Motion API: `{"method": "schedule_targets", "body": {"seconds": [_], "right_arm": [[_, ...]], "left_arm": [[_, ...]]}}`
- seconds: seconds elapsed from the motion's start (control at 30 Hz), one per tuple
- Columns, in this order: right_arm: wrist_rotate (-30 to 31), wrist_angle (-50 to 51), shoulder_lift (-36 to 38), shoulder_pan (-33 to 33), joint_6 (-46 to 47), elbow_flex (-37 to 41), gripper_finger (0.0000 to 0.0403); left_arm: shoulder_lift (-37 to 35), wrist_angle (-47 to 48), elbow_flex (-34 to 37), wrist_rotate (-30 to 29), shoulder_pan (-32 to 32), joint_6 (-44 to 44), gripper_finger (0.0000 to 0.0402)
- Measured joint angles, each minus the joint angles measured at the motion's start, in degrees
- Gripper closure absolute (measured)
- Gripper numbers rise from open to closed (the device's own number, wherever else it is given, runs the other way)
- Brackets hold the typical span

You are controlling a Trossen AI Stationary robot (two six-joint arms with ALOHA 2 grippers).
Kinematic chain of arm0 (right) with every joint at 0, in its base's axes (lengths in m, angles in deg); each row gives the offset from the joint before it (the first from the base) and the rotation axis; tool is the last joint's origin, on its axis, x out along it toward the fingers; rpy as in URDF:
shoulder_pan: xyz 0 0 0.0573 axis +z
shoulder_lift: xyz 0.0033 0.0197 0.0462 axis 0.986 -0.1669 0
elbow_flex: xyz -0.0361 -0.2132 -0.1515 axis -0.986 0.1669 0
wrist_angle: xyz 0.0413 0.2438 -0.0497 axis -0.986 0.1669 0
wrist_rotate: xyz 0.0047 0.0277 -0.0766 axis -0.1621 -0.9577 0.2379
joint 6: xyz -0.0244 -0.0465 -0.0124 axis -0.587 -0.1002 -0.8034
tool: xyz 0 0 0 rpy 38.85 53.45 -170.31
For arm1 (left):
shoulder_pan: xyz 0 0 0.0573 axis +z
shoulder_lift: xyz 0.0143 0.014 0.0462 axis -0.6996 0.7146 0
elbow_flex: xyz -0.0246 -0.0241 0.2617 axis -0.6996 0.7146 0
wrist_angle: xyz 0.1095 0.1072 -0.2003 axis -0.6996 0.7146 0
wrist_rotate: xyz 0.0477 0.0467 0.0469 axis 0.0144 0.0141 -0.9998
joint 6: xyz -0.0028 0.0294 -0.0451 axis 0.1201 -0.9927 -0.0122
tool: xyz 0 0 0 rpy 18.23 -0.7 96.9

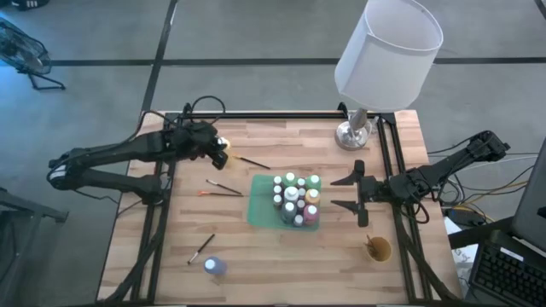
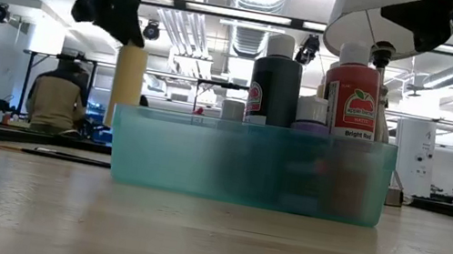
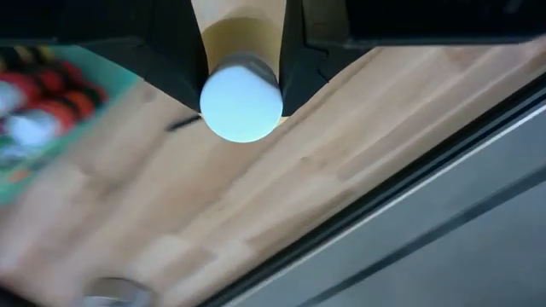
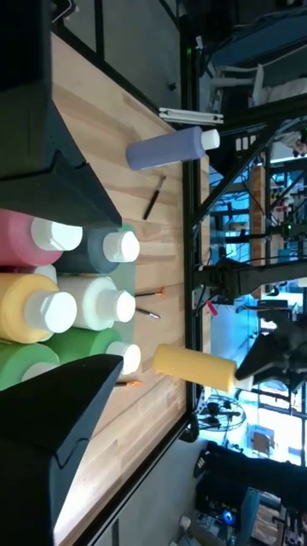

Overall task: Pick & Place Paint Supplies
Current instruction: Put the yellow paint bottle into the green bin

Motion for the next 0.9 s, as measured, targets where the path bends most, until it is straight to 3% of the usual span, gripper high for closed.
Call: {"method": "schedule_targets", "body": {"seconds": [0.23, 0.47, 0.9], "right_arm": [[0.02, -0.01, 0.01, 0.0, -0.39, 0.02, 0.0165], [0.01, -0.01, -0.01, 0.0, -0.44, 0.02, 0.0165], [0.02, -0.03, -0.01, 0.0, -0.39, 0.02, 0.013]], "left_arm": [[0.0, -1.06, -4.92, 6.82, -1.22, -3.35, 0.0279], [0.13, -6.38, -6.71, 14.92, -6.68, -7.18, 0.028], [4.68, -12.59, -6.68, 15.28, -21.2, -9.17, 0.028]]}}
